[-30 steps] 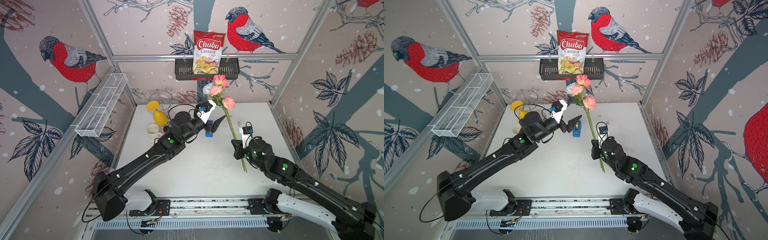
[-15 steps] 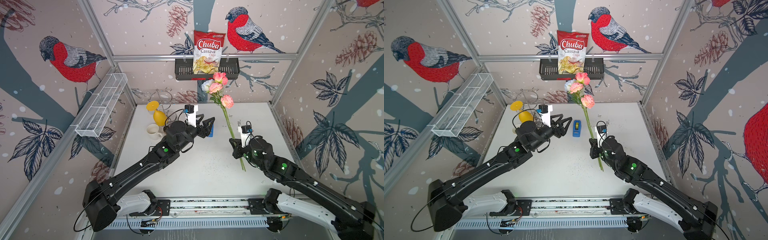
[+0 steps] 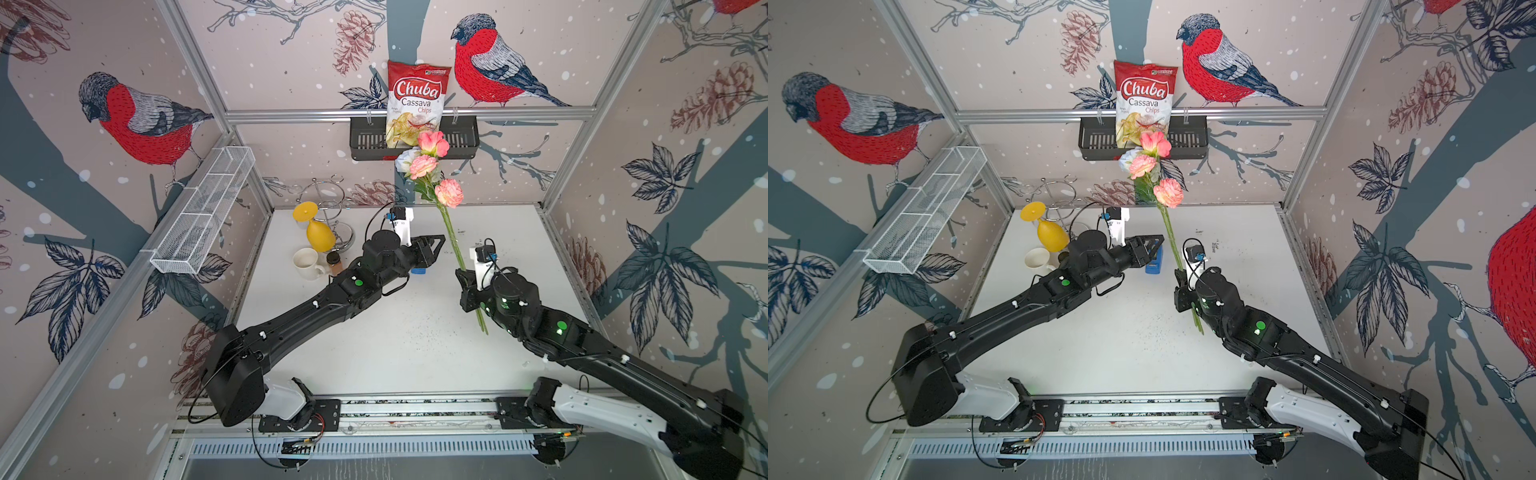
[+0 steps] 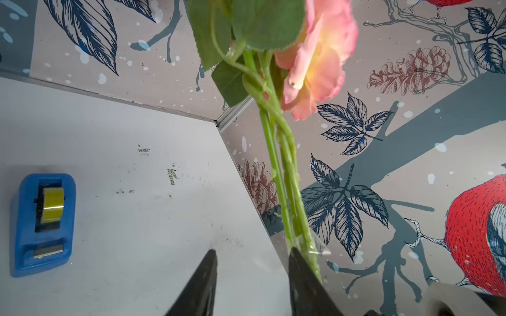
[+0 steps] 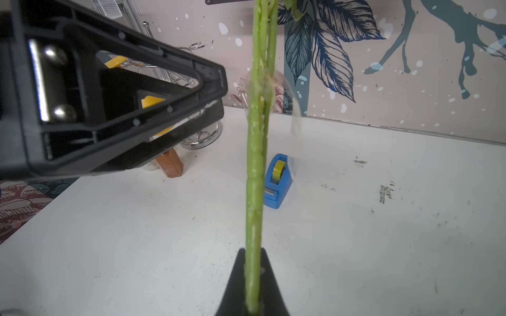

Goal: Wrap bouquets with tape
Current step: Wrap the tape around the bouquet.

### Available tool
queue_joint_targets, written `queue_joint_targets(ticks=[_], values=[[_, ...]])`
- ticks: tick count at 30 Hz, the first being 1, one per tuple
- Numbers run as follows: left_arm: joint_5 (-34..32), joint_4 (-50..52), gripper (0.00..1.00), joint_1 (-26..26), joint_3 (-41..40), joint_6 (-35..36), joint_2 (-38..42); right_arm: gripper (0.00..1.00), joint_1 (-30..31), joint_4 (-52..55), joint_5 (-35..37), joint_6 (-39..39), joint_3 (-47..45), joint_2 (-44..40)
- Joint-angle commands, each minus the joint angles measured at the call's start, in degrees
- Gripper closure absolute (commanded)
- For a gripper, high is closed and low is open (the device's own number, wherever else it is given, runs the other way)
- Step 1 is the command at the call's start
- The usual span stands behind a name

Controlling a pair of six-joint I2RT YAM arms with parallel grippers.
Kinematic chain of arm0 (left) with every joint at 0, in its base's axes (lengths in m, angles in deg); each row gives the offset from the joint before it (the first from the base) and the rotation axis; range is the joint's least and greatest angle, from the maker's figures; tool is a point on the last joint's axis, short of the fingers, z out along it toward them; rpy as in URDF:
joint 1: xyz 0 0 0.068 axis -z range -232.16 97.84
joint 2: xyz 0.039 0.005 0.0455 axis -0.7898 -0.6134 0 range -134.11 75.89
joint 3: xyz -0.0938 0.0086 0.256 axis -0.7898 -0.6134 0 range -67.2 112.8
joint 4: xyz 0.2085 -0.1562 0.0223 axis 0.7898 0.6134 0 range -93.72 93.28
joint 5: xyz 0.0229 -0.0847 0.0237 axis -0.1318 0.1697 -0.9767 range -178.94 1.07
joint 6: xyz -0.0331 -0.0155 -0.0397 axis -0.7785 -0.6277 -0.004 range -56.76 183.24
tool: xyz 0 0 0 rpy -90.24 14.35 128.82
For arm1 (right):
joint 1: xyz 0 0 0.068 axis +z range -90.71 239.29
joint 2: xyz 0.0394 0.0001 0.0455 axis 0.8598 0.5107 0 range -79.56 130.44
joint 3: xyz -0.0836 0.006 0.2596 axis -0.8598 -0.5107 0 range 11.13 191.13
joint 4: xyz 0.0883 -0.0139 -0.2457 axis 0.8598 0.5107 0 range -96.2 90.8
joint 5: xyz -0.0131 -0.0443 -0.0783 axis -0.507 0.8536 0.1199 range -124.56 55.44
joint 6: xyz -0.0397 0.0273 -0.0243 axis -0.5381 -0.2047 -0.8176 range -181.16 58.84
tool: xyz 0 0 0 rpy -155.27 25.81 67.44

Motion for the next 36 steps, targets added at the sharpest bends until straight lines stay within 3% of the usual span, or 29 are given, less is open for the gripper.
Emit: queue_joint_targets(ticks=[1,24,36], values=[[0.4,-2.6,0.58,0.4,0.4,-3.7,-0.3,1.00,0.3,-3.5,2.8,-2.0,0.8,1.0],[-2.5,-3.4,0.64,1.3,2.0,-1.8,-0.5,1.00,3.1,-4.8,6.8,-4.3,2.1,5.0],[-3.0,-1.0,0.67,1.3,3.0,-0.1,-2.4,1.00,6.6,-5.5,12.4,-7.0,2.6,6.6]])
